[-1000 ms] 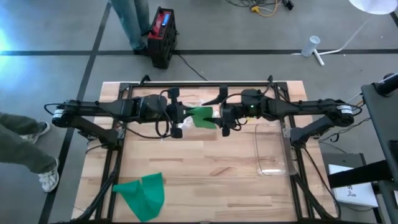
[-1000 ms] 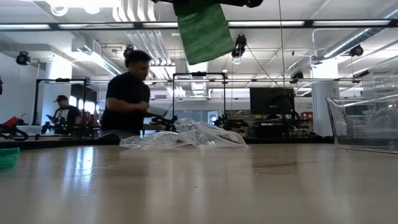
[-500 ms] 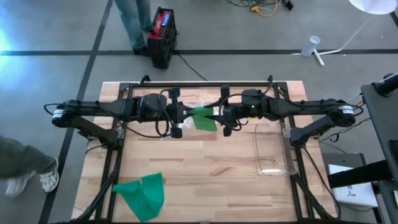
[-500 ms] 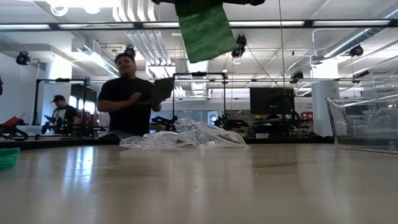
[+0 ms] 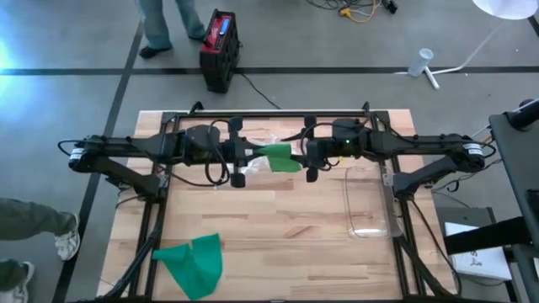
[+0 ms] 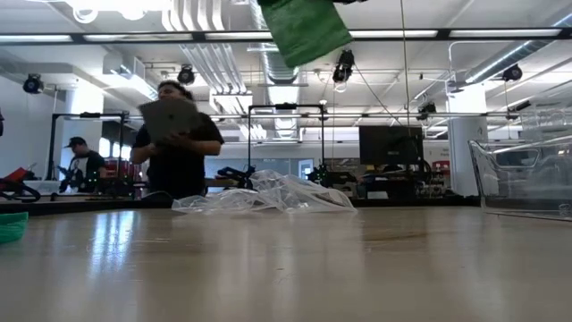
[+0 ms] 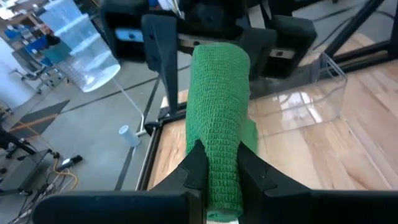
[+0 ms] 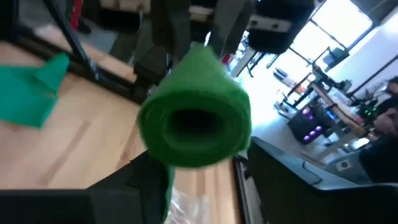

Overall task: Roll bandage
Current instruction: Roll the green bandage

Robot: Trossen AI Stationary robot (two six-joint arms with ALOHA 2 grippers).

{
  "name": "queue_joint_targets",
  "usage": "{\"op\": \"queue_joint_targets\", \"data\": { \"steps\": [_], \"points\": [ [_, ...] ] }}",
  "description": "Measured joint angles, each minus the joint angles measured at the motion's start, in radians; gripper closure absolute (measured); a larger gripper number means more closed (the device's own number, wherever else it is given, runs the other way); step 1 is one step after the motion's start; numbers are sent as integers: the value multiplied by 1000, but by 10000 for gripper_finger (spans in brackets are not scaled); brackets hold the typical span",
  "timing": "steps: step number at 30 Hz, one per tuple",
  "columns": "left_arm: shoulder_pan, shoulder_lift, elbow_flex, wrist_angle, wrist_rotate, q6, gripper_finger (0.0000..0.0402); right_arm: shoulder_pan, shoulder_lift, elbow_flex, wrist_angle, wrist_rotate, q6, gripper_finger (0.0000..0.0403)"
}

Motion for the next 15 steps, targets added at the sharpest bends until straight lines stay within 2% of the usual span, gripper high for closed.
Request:
{"op": "queue_joint_targets", "data": {
  "steps": [4,7,11,15],
  "points": [
    [2,1,0,41,-1,0,369,2,10,0,18,-9,89,194],
    [4,1,0,56,-3,-13,368,1,16,0,13,-10,132,210],
    [5,1,0,67,-4,-30,369,1,14,0,24,-11,155,275],
    [5,2,0,79,-6,-50,369,-4,14,0,20,-9,166,378]
  ]
}}
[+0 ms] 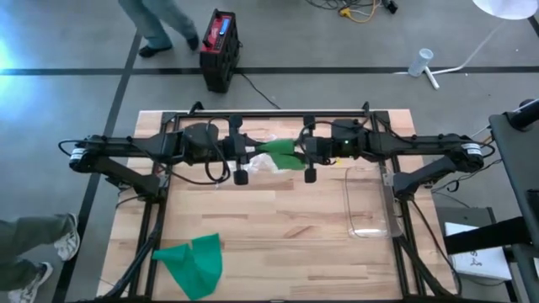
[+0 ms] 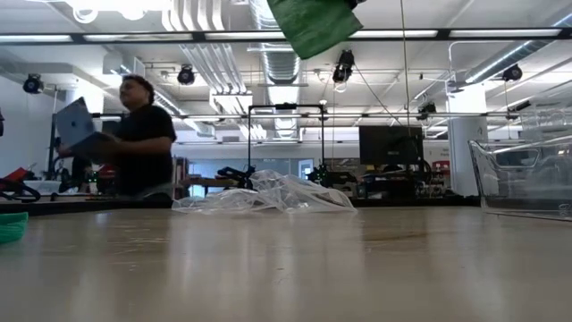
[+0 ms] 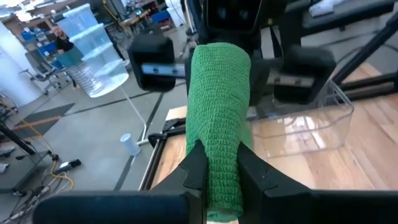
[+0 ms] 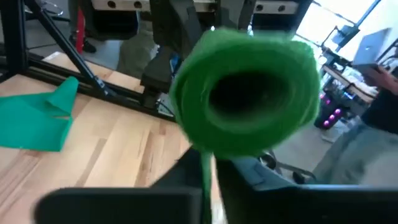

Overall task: Roll bandage
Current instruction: Roll the green bandage

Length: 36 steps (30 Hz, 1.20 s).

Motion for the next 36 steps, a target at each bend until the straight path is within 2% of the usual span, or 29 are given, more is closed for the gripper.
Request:
{"op": "queue_joint_targets", "data": {
  "steps": [1,7,16,22,27,36],
  "points": [
    [0,0,0,9,-1,-5,368,-2,0,0,-3,1,1,390],
    [1,-25,0,6,-2,-39,371,-31,26,-19,-18,4,41,400],
    [1,-135,-1,-13,-5,-81,369,-67,63,-49,27,-1,90,401],
    [3,-120,-17,5,-8,-65,368,-67,68,-51,90,-59,104,393],
    [3,-80,-19,62,-58,36,370,-67,67,-16,102,-59,99,351],
    [3,-77,8,41,-114,194,367,-67,22,53,-25,-16,44,221]
  ]
}}
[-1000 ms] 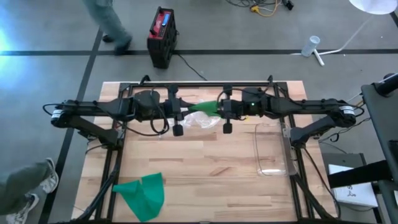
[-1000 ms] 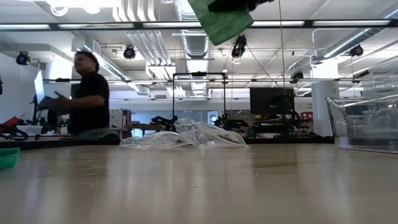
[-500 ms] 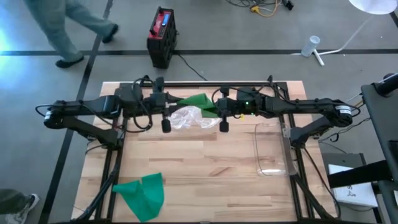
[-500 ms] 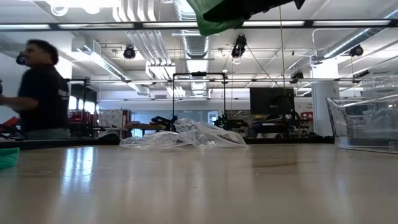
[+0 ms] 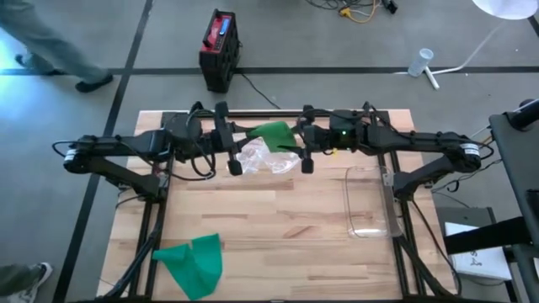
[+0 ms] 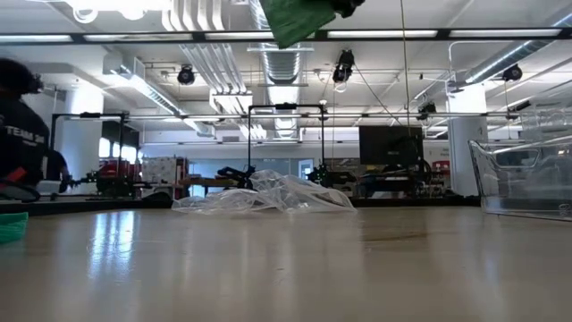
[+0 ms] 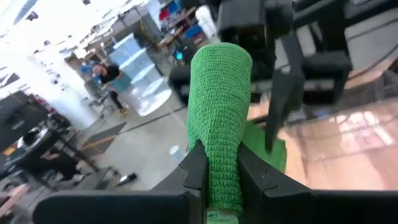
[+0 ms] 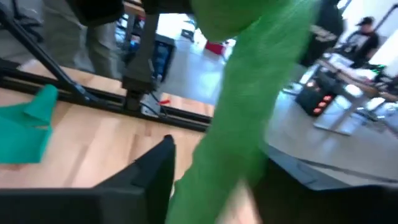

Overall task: Roll bandage
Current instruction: Roll the green bandage

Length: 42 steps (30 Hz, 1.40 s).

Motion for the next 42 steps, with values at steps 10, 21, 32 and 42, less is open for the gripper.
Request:
{"op": "queue_joint_targets", "data": {
  "steps": [10,21,32,42],
  "points": [
    [0,8,12,-70,-219,121,369,1,-42,91,-47,44,-93,123],
    [0,48,-9,-39,-252,533,370,11,-38,123,-27,-21,-253,110],
    [0,74,-9,5,-268,653,365,15,19,110,8,-18,-428,140],
    [-6,73,-9,20,-269,618,360,9,53,110,26,46,-466,161]
  ]
}}
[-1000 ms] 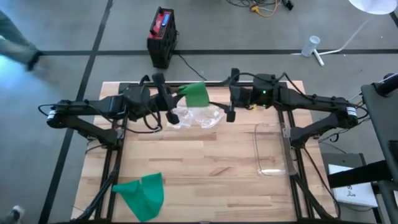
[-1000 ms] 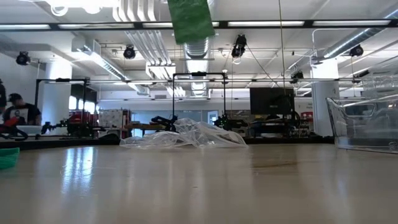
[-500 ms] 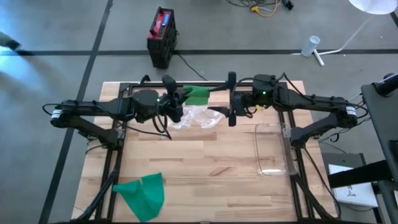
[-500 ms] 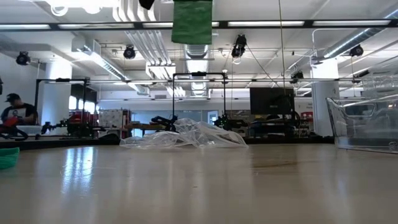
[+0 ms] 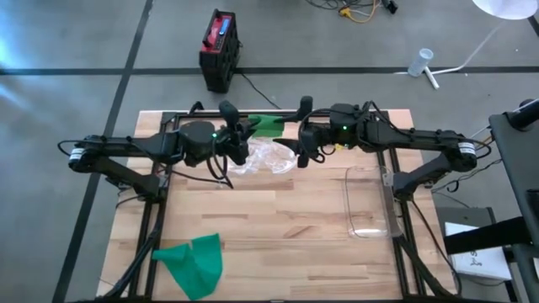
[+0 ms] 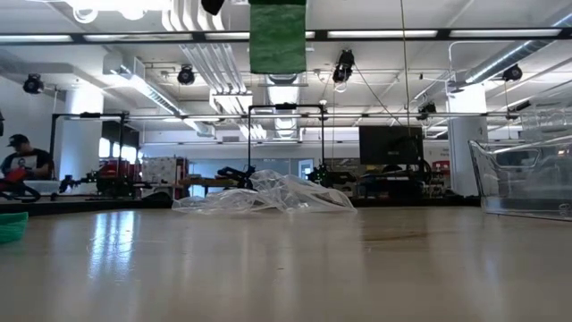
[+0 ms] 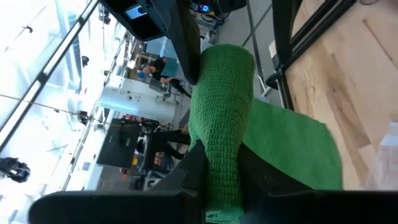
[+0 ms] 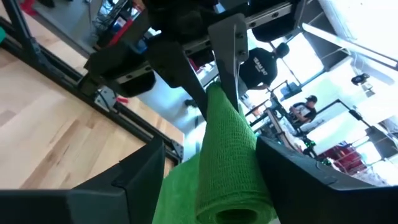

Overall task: Roll bandage
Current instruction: Roll the green bandage

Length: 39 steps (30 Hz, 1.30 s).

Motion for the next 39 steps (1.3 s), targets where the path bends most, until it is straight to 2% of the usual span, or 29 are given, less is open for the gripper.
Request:
{"op": "queue_joint_targets", "data": {
  "steps": [7,16,24,27,32,36,39],
  "points": [
    [-24,0,0,5,18,-34,359,-5,1,0,-8,25,-23,186],
    [-35,0,0,2,17,-81,359,-2,1,0,-4,25,-63,180],
    [-34,0,0,1,14,-82,358,-2,1,0,-5,23,-46,205],
    [-34,0,0,1,13,-82,358,-2,1,0,-4,23,-7,227],
    [-34,-1,0,-2,11,-133,337,-3,1,0,-5,23,44,290],
    [-35,-8,0,-14,12,-224,293,-2,1,2,-5,22,46,343],
    [-33,-24,0,-60,14,-328,245,-2,-6,3,-15,20,43,365]
  ]
}}
